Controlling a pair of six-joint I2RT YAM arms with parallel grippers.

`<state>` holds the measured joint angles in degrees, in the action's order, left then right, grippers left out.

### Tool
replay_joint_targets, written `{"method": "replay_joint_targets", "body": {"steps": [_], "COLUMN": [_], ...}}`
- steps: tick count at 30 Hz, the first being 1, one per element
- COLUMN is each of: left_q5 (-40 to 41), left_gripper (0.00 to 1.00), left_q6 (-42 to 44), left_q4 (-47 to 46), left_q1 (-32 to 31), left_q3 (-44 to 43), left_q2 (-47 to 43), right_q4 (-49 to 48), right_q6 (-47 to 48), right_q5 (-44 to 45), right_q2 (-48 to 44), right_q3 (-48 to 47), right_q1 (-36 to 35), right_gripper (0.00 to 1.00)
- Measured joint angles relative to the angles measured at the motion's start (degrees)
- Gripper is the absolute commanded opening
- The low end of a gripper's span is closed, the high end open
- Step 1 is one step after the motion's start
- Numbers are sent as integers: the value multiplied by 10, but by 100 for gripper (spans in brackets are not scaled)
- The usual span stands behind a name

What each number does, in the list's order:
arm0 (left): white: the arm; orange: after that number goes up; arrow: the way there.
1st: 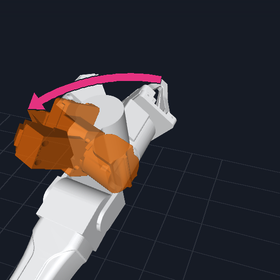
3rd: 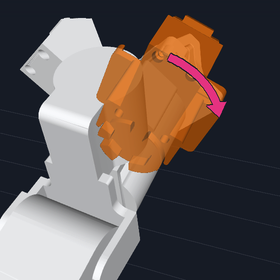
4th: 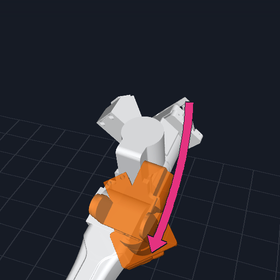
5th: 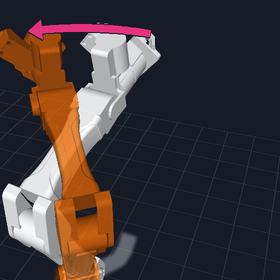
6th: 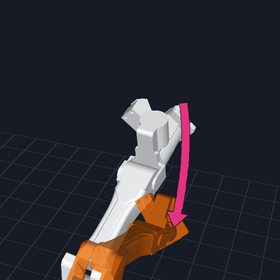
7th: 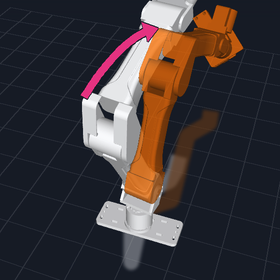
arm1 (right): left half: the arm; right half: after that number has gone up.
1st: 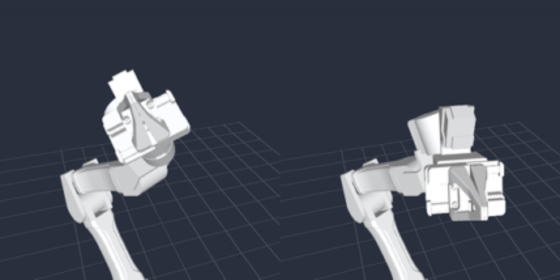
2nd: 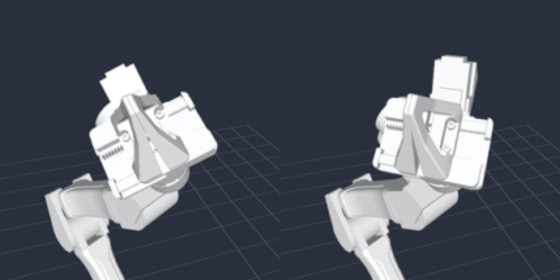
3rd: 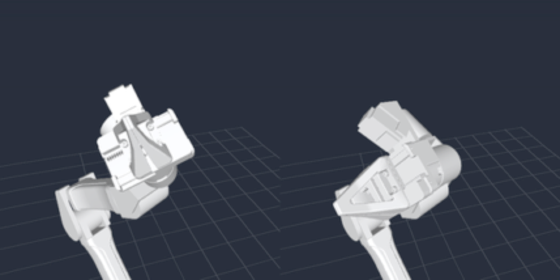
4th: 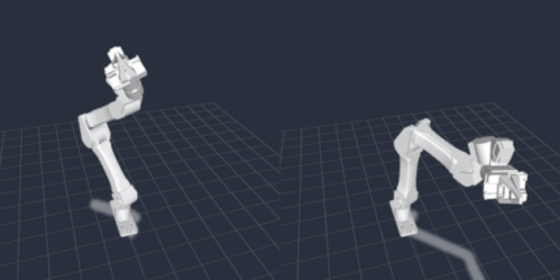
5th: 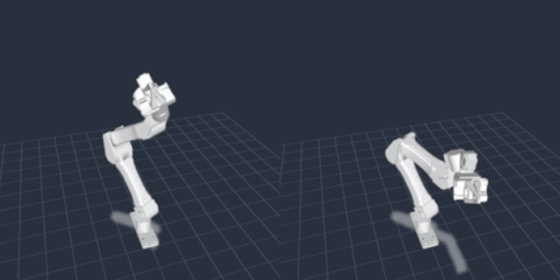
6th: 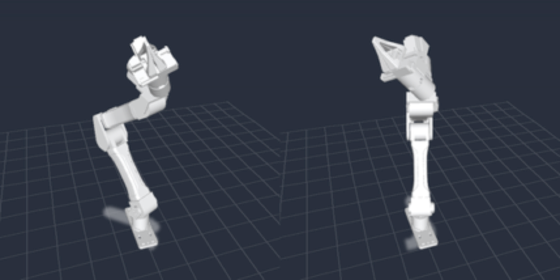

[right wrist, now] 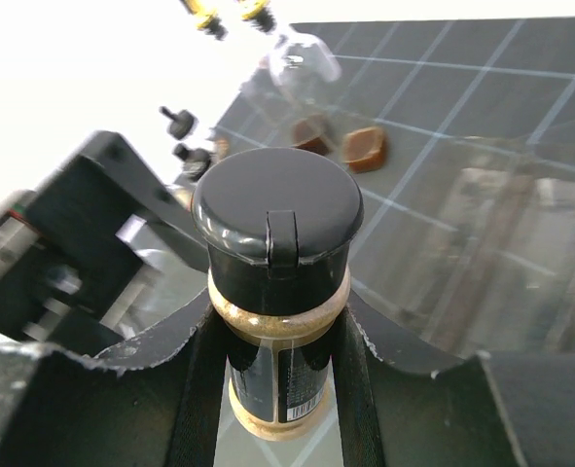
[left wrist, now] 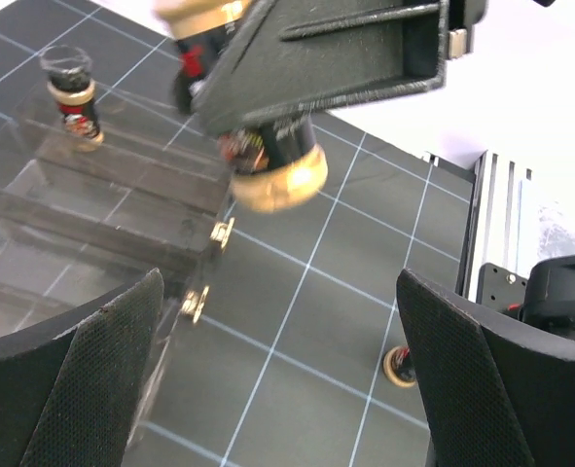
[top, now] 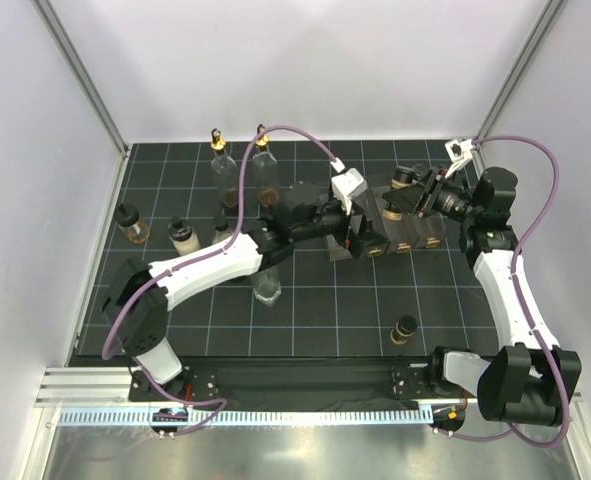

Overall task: Organize the condiment bottles
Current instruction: Pick up the bottle from the center of the board.

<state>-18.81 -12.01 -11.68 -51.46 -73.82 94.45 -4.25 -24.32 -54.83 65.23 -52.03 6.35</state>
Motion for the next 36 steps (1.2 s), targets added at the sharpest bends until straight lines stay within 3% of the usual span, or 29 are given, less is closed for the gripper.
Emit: {"method": "replay_joint_targets", "body": {"steps": [14, 24, 31, 36], "left_q5": [67, 117, 123, 133], "left_gripper": [94, 69, 46, 38], "left_q6": [-17, -30, -19, -7], "left_q4": [-45, -48, -47, -44], "left_q1": [-29, -37, -45, -49], "left_q3": [-48, -50, -50, -50], "left_q2": [49, 60, 60, 59], "right_q4": [-13, -19, -19, -17], "right_q6": [-82, -99, -91, -75], "right_q5": [-7, -6, 2, 8], "right_q2": [-31, -35, -35, -38], "right_q3": [20, 25, 28, 28], "right_q1": [-28, -30, -30, -30], "right_gripper": [26, 26, 26, 27]}}
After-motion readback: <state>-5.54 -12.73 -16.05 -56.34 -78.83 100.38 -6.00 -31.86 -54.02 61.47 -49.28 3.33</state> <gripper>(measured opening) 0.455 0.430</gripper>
